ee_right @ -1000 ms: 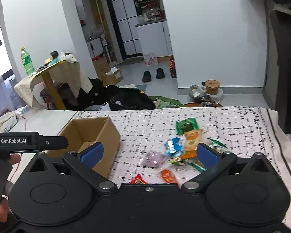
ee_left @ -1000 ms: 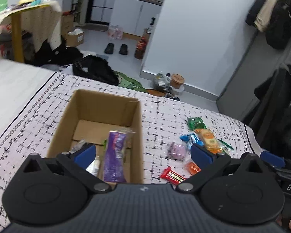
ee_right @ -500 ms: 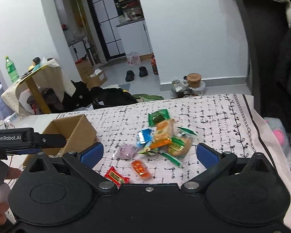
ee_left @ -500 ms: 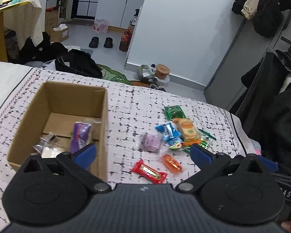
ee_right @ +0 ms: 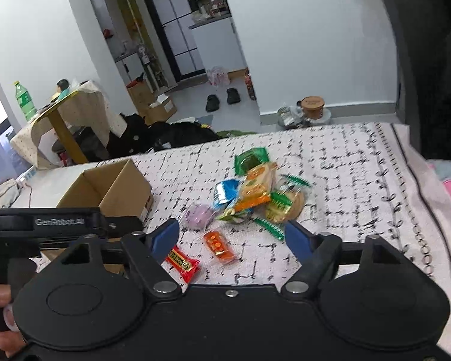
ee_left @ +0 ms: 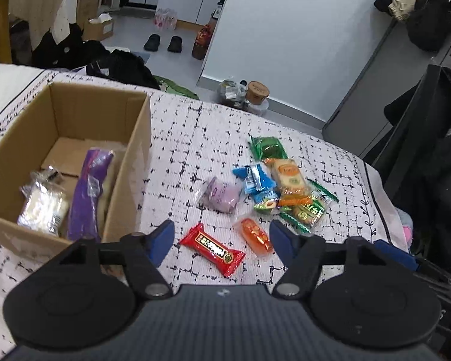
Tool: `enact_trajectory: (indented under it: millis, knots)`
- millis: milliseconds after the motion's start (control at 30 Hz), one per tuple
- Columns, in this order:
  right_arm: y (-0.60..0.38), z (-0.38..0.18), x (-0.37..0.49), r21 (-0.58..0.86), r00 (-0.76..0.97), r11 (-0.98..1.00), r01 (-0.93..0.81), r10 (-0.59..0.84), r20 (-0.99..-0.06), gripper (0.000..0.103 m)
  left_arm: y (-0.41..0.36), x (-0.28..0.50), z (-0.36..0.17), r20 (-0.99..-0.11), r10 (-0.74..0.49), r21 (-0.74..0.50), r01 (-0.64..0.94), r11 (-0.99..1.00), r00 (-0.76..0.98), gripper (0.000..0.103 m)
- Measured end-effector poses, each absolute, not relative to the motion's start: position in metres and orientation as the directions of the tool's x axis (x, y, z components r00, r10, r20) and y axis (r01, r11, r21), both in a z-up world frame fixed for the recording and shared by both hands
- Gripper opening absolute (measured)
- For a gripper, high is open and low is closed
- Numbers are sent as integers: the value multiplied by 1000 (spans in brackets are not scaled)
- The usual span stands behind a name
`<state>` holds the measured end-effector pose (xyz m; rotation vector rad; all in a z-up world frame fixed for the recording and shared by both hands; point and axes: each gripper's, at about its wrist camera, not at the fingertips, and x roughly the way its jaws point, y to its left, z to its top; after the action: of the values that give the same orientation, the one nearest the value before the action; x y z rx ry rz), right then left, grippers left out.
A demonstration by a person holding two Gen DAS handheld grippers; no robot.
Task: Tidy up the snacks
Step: 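Withdraw left tool toward the red candy bar while right tool approaches the orange candy, then close left tool on the red candy bar while right tool grasps the orange candy packet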
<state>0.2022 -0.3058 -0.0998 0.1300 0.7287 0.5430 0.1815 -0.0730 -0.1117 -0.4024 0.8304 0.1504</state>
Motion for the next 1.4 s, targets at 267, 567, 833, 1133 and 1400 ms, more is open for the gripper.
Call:
enact_trajectory:
  millis: [267, 567, 833, 1133, 1400]
  knots:
    - [-294, -116, 212, 293, 570, 836, -464, 536, -624, 60, -79, 186, -139, -767, -26, -318, -345, 883, 641, 53]
    - [-283, -141, 234, 285, 509, 817, -502, 545, -666, 47, -85, 199, -162, -777, -38, -344, -374, 861, 628, 41]
    - [-263, -158, 250, 280, 457, 796, -537, 554, -696, 43, -75, 205, -178, -789, -21, -345, -415, 842, 614, 33]
    - [-260, -169, 245, 249, 457, 841, -480, 482, -747, 31, -69, 210, -185, -789, -30, -351, -411, 841, 613, 33]
    - [-286, -168, 234, 261, 460, 884, -387, 431, -776, 31, -73, 219, -196, -800, -60, -369, -410, 834, 598, 33]
